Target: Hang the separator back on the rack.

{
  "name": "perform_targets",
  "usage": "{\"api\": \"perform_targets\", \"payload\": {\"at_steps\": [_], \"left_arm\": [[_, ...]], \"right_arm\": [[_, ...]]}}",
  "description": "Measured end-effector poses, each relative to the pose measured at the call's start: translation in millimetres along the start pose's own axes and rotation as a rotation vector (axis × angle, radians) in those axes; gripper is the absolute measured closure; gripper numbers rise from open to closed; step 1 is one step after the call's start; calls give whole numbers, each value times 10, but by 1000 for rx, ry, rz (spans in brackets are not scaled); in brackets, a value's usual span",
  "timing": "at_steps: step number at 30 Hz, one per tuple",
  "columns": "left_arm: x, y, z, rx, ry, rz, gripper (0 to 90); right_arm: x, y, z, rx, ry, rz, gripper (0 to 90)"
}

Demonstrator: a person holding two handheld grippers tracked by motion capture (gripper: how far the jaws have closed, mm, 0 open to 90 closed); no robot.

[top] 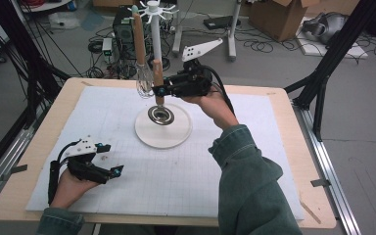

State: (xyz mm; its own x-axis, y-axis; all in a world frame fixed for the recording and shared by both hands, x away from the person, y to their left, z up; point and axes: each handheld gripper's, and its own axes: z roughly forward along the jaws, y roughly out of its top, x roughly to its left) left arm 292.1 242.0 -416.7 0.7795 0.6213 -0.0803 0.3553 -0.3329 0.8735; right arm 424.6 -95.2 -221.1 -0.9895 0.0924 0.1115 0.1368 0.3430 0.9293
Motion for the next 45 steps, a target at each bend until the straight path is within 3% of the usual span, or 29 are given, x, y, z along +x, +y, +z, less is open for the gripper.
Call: {"api": "perform_targets", "payload": {"at_steps": [11,33,45], "left_arm": [[14,1,-21,-1,6,1,56],[32,-1,-49,1,23,-2,17],[38,4,-62,-6,21,-2,17]], "right_arm": [[8,270,-4,-6,-11,-28,723],[-36,696,-45,-12,-27,-26,723],[-138,786,-44,-16,-38,4,723]]}}
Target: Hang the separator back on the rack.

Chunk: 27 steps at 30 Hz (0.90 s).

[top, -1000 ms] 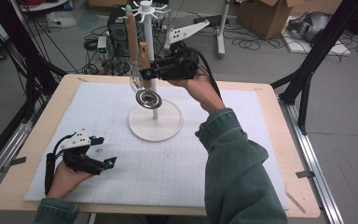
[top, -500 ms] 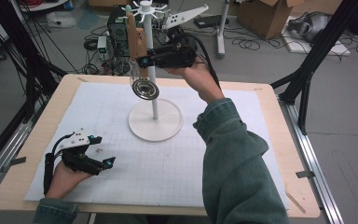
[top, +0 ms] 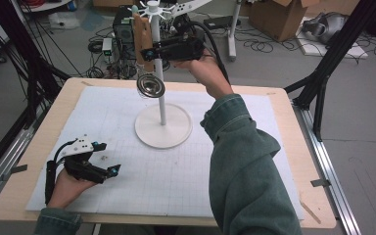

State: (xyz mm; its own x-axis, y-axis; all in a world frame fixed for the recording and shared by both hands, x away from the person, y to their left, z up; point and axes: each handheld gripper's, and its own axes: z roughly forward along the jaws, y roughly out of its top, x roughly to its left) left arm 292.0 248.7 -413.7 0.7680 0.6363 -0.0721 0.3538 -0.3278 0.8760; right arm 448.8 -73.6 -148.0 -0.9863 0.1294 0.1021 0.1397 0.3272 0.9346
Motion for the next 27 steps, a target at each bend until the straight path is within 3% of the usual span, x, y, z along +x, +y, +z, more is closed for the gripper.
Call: {"api": "perform_targets", "payload": {"at_steps": [11,27], "left_arm": [[1,0,1,-3,-2,0,17],[-2,-3,7,-2,-7,0,17]], "right_arm": [[-108,-43,8,-10,-31,42,722],[-116,-141,-21,-48,-71,64,685]]}}
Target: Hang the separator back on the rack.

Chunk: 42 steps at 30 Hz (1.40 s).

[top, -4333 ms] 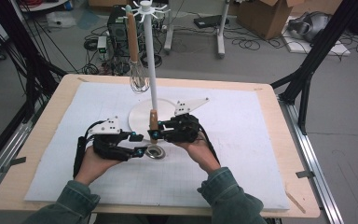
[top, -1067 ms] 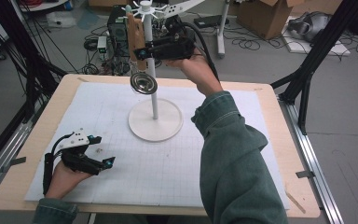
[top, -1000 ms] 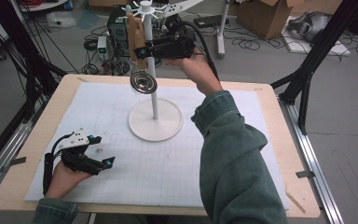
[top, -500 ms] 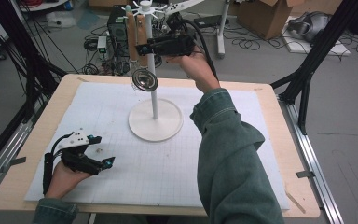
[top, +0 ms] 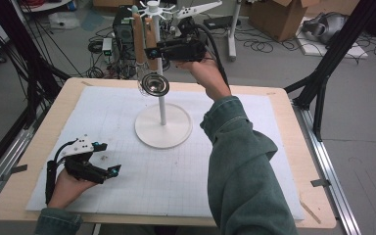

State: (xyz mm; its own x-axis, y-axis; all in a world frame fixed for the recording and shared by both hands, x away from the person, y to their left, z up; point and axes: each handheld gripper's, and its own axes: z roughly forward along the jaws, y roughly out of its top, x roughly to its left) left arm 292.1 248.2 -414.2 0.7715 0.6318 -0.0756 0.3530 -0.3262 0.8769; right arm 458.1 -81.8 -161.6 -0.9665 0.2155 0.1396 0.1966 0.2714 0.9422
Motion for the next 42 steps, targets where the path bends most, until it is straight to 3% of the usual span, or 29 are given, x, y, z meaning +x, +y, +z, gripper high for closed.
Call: {"api": "perform_targets", "payload": {"at_steps": [16,29,42], "left_arm": [[-6,-6,24,7,-13,-7,17],[-5,-10,40,2,-22,-14,17],[-15,-21,76,10,-30,-16,17]], "right_arm": [[18,-150,-235,-31,-82,22,468],[39,-441,-337,-14,-129,21,356],[28,-828,-499,-70,-203,59,264]]}}
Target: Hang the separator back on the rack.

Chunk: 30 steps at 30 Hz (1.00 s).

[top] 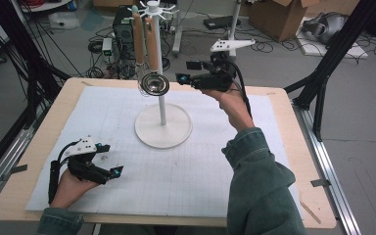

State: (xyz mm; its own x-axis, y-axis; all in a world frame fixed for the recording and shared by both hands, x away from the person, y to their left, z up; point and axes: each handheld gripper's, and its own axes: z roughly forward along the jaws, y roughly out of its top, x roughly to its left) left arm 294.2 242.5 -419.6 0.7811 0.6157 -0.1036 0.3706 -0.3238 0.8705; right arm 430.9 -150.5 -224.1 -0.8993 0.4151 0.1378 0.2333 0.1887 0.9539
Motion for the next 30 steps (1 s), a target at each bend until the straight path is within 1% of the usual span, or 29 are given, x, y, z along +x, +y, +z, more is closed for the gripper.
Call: {"api": "perform_targets", "payload": {"at_steps": [3,5,7,8,10,15,16,19,21,28,30], "left_arm": [[4,0,-3,-2,3,3,17],[5,0,-4,-3,2,0,17],[6,-1,-4,-3,2,0,17],[6,0,-4,-4,2,-1,17],[4,0,-4,-4,2,0,17],[7,-5,1,-2,1,-2,17],[6,-7,2,-2,1,-4,17],[6,-5,6,-2,0,-1,17],[6,-7,7,-3,-1,-5,17],[-3,-5,9,-2,-1,-5,17],[-4,-6,10,-2,-1,-7,17]], "right_arm": [[-18,-117,-20,5,0,8,260],[-29,-176,-23,14,-7,12,232],[-39,-234,-32,7,-10,26,219],[-44,-261,-34,11,-10,26,214],[-51,-313,-33,24,-20,36,176],[-64,-472,-38,36,-27,47,166],[-66,-507,-42,43,-29,53,159],[-83,-623,-54,43,-36,67,146],[-90,-684,-57,58,-50,76,114],[-87,-869,-107,66,-70,90,108],[-81,-916,-118,74,-78,87,102]]}}
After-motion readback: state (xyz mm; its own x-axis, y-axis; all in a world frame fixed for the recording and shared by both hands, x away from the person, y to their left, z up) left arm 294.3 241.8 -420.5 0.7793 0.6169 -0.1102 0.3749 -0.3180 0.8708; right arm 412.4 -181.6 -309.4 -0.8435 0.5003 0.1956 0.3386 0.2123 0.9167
